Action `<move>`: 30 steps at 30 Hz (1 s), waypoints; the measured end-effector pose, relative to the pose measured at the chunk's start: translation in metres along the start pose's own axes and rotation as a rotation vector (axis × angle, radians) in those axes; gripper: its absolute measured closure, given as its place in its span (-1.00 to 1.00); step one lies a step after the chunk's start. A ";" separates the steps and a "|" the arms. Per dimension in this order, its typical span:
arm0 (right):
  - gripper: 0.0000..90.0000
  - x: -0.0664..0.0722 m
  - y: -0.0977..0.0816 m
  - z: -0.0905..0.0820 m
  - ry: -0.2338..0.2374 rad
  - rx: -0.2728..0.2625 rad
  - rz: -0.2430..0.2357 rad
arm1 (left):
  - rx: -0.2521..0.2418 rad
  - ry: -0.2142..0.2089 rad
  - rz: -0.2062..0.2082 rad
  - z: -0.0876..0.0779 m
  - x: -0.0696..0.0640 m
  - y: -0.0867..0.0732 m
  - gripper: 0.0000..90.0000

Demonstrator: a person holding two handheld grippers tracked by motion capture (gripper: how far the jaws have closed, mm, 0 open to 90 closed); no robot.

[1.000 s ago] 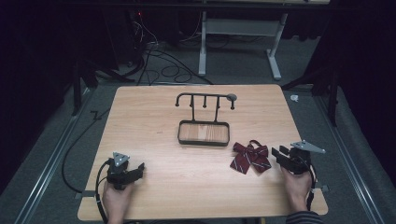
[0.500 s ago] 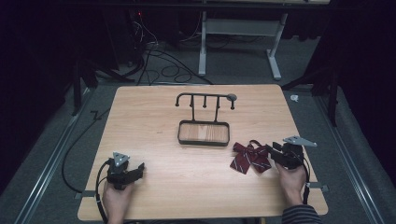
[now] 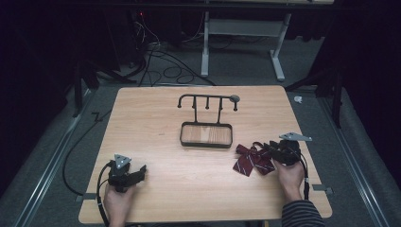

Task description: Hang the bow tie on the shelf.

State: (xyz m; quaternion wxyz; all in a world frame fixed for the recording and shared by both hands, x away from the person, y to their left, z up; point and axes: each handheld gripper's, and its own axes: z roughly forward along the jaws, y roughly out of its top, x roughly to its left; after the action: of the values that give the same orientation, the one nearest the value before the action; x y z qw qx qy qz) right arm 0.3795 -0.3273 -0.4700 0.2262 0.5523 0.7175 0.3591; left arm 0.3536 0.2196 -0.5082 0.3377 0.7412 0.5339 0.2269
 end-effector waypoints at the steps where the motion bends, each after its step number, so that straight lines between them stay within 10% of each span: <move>1: 0.51 0.000 0.000 0.000 0.000 0.000 0.000 | 0.000 0.000 0.000 0.000 0.000 0.000 -0.38; 30: 0.57 -0.003 0.012 0.034 0.004 0.101 -0.004 | -0.002 -0.003 -0.003 0.000 0.001 0.000 -0.38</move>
State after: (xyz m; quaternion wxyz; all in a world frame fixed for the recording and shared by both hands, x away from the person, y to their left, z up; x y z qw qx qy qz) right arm 0.4125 -0.3198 -0.4824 0.1974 0.5608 0.7362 0.3232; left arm 0.3536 0.2202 -0.5082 0.3397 0.7404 0.5343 0.2257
